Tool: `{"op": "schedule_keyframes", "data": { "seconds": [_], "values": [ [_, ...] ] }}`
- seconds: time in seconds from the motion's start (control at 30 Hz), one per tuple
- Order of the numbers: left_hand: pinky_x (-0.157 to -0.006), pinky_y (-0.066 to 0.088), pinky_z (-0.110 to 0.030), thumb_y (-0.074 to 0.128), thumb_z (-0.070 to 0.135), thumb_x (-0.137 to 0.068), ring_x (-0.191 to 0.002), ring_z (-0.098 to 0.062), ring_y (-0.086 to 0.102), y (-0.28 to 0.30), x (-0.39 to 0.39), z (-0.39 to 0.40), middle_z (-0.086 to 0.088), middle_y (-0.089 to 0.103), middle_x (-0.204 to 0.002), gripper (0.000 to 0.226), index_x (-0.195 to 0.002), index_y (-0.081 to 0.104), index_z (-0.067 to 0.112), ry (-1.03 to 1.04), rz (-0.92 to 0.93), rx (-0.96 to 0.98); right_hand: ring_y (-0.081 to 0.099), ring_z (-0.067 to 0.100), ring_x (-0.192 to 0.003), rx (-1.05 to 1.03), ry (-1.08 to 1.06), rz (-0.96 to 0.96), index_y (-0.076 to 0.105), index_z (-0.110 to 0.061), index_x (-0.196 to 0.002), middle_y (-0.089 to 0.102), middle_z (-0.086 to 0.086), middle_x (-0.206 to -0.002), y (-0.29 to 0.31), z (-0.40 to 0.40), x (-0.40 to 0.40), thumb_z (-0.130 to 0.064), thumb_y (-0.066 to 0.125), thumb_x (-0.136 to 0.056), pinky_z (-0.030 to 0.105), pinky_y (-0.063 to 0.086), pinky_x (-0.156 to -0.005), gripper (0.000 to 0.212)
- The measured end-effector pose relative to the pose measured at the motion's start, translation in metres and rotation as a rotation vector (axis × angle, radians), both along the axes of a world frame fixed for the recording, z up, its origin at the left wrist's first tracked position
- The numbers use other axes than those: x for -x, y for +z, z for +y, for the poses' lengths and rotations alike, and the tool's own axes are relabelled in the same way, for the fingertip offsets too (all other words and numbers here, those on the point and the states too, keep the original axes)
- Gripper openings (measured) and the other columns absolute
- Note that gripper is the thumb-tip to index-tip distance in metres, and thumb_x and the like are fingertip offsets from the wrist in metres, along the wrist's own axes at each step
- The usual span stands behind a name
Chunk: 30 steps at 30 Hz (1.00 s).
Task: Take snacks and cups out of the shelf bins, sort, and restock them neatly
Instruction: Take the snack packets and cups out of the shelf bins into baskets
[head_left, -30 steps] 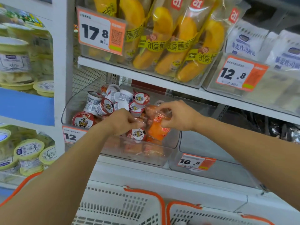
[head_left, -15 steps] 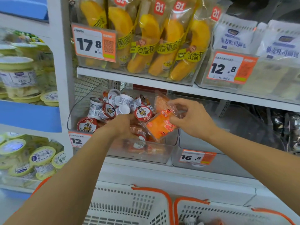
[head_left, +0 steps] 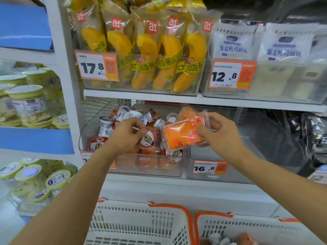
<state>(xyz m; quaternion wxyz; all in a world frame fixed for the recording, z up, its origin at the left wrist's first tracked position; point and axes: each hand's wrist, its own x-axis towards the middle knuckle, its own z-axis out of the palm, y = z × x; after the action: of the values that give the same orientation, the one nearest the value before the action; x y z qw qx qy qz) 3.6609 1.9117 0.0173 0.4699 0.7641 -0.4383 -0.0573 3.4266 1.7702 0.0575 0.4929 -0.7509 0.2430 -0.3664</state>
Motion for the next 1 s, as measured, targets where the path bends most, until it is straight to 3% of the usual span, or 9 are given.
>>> {"op": "schedule_keyframes", "data": {
  "seconds": [0.17,0.27,0.37,0.5,0.63,0.73,0.83,0.93,1.0],
  "values": [
    [-0.052,0.041,-0.015,0.055,0.027,-0.100,-0.054,-0.001,0.052,0.026,0.048,0.006,-0.001,0.062,-0.071,0.016,-0.087,0.050,0.020,-0.032,-0.077,0.042,0.070,0.023,-0.067,-0.246,0.005,-0.031,0.068,-0.021,-0.111,0.074,0.009,-0.090,-0.001,0.009,0.046,-0.010,0.064,-0.094,0.044,0.062,-0.065,0.021],
    [-0.062,0.057,-0.033,0.057,0.027,-0.100,-0.063,-0.009,0.058,0.025,0.091,0.001,-0.005,0.063,-0.075,0.015,-0.091,0.053,0.015,-0.208,0.048,-0.037,0.069,0.022,-0.071,-0.288,0.112,0.039,0.069,-0.015,-0.111,0.073,0.006,-0.086,-0.007,0.002,0.096,-0.010,0.061,-0.094,0.039,0.060,-0.062,0.020],
    [-0.051,0.055,-0.037,0.060,0.025,-0.098,-0.055,-0.016,0.055,-0.010,0.142,-0.007,-0.007,0.058,-0.068,0.021,-0.092,0.056,0.006,-0.381,0.163,-0.180,0.061,0.009,-0.064,-0.270,0.250,0.278,0.068,-0.010,-0.113,0.065,-0.001,-0.074,-0.018,-0.011,0.158,-0.005,0.058,-0.095,0.022,0.052,-0.056,0.021],
    [-0.044,0.043,-0.019,0.062,0.021,-0.098,-0.042,-0.001,0.051,-0.081,0.211,-0.020,0.008,0.062,-0.063,0.020,-0.095,0.063,0.002,-0.444,0.289,-0.418,0.059,0.017,-0.077,-0.245,0.258,0.707,0.069,-0.021,-0.114,0.068,0.014,-0.091,-0.051,-0.041,0.230,-0.014,0.065,-0.095,0.026,0.050,-0.059,0.020],
    [-0.051,0.053,-0.027,0.062,0.027,-0.098,-0.060,-0.017,0.064,-0.140,0.274,-0.044,-0.006,0.067,-0.086,0.017,-0.100,0.064,0.010,-0.354,0.446,-0.470,0.064,0.018,-0.077,-0.159,0.098,0.954,0.065,-0.029,-0.115,0.070,0.008,-0.099,-0.104,-0.057,0.278,-0.029,0.066,-0.094,0.030,0.053,-0.060,0.021],
    [-0.077,0.060,-0.039,0.061,0.029,-0.098,-0.087,-0.030,0.069,-0.169,0.315,-0.060,-0.009,0.064,-0.107,0.025,-0.116,0.060,0.011,-0.402,0.598,-0.576,0.067,0.017,-0.091,-0.001,0.142,1.121,0.059,-0.030,-0.128,0.067,0.000,-0.116,-0.134,-0.060,0.287,-0.046,0.068,-0.091,0.031,0.053,-0.077,0.042],
    [-0.097,0.047,-0.038,0.057,0.040,-0.095,-0.117,-0.024,0.055,-0.184,0.329,-0.063,-0.001,0.056,-0.126,0.042,-0.131,0.052,0.018,-0.636,0.117,-0.675,0.053,0.020,-0.126,0.125,0.241,1.269,0.044,-0.031,-0.146,0.051,0.001,-0.147,-0.146,-0.061,0.284,-0.049,0.070,-0.089,0.034,0.042,-0.101,0.065],
    [-0.102,0.044,-0.041,0.057,0.031,-0.093,-0.128,-0.027,0.047,-0.165,0.307,-0.070,-0.006,0.045,-0.137,0.045,-0.135,0.050,0.017,-0.578,-0.273,-0.677,0.053,0.012,-0.108,0.267,0.230,1.226,0.038,-0.027,-0.151,0.053,0.002,-0.144,-0.136,-0.056,0.272,-0.044,0.070,-0.091,0.030,0.042,-0.094,0.070],
    [-0.092,0.050,-0.039,0.057,0.031,-0.092,-0.107,-0.022,0.060,-0.131,0.281,-0.073,-0.001,0.057,-0.119,0.031,-0.120,0.061,0.017,-0.512,-0.305,-0.499,0.058,0.008,-0.095,0.346,0.212,1.042,0.050,-0.026,-0.142,0.063,0.001,-0.132,-0.124,-0.048,0.256,-0.038,0.072,-0.090,0.028,0.048,-0.089,0.058]
  ]
}}
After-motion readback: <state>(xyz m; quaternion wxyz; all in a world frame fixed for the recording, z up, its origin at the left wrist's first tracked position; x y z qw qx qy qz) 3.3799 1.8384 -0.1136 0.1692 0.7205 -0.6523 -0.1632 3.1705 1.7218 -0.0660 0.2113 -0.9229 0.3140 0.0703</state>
